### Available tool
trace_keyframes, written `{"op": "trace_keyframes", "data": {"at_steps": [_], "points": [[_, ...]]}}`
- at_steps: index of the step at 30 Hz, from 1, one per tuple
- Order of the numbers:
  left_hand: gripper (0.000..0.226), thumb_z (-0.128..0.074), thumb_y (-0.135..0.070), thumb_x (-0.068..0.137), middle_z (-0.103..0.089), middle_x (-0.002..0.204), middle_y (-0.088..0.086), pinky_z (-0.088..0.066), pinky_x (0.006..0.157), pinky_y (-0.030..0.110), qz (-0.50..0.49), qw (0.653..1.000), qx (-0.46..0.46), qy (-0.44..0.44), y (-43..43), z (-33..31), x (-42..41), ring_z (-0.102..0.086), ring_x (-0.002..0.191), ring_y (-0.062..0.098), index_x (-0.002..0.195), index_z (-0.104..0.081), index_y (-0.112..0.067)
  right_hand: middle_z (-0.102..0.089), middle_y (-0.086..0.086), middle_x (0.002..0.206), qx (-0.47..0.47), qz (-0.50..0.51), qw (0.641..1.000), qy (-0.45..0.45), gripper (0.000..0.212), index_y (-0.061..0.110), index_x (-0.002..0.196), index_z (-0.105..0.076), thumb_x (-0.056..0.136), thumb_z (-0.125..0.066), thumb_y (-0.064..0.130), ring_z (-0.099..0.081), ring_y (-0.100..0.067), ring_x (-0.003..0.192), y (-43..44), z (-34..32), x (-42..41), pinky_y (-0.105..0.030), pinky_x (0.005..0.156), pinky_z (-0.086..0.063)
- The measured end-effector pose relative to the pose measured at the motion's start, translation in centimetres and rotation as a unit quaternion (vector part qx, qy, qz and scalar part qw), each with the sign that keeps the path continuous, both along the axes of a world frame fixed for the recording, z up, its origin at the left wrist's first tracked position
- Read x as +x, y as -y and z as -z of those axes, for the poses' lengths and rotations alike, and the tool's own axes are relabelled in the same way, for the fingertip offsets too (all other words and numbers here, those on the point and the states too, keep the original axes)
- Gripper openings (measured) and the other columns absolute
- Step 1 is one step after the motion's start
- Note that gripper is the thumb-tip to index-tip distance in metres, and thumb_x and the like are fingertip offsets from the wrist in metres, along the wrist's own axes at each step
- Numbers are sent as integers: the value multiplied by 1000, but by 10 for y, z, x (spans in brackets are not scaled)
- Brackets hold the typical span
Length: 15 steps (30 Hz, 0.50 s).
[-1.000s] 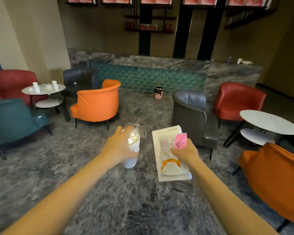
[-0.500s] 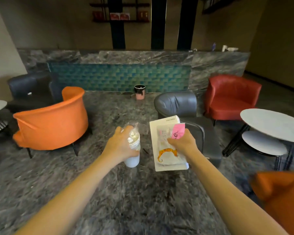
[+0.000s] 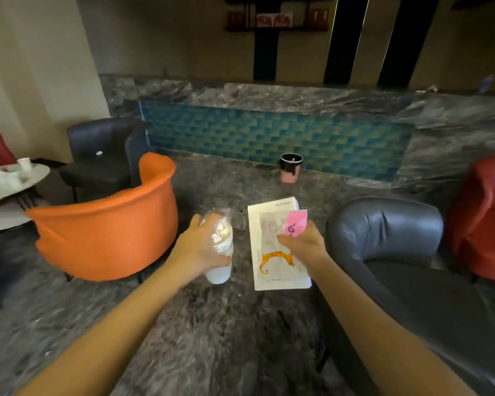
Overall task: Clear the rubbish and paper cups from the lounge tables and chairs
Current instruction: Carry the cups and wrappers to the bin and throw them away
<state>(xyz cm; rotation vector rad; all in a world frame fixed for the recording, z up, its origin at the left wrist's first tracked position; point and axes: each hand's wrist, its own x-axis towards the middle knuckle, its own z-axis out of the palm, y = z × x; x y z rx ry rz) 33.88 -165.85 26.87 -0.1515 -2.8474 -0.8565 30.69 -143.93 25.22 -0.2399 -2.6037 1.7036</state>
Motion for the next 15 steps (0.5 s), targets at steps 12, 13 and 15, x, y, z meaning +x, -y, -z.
{"op": "trace_keyframes", "data": {"at_steps": [12, 13, 15], "points": [[85, -76, -34, 58, -28, 108, -7, -35, 65, 28, 60, 998, 17, -17, -101, -38, -435, -43, 89, 19, 129, -29, -39, -65, -3, 96, 25, 105, 994, 6, 42, 17, 111, -55, 74, -68, 32, -63, -19, 84, -93, -17, -396, -30, 67, -52], [84, -76, -34, 59, -29, 109, -7, -35, 64, 28, 68, 997, 14, -16, -111, -34, -470, -44, 89, 20, 129, -30, -38, -66, -3, 96, 23, 116, 993, 5, 42, 17, 111, -55, 74, -67, 32, -64, -19, 85, -104, -12, -429, -33, 71, -54], [85, -76, -34, 60, -31, 113, -5, -35, 64, 28, 78, 997, 2, -14, -130, -27, -540, -44, 89, 20, 131, -30, -36, -65, -3, 97, 22, 130, 991, 1, 41, 18, 111, -54, 75, -67, 32, -64, -20, 85, -123, -3, -499, -36, 75, -55]]}}
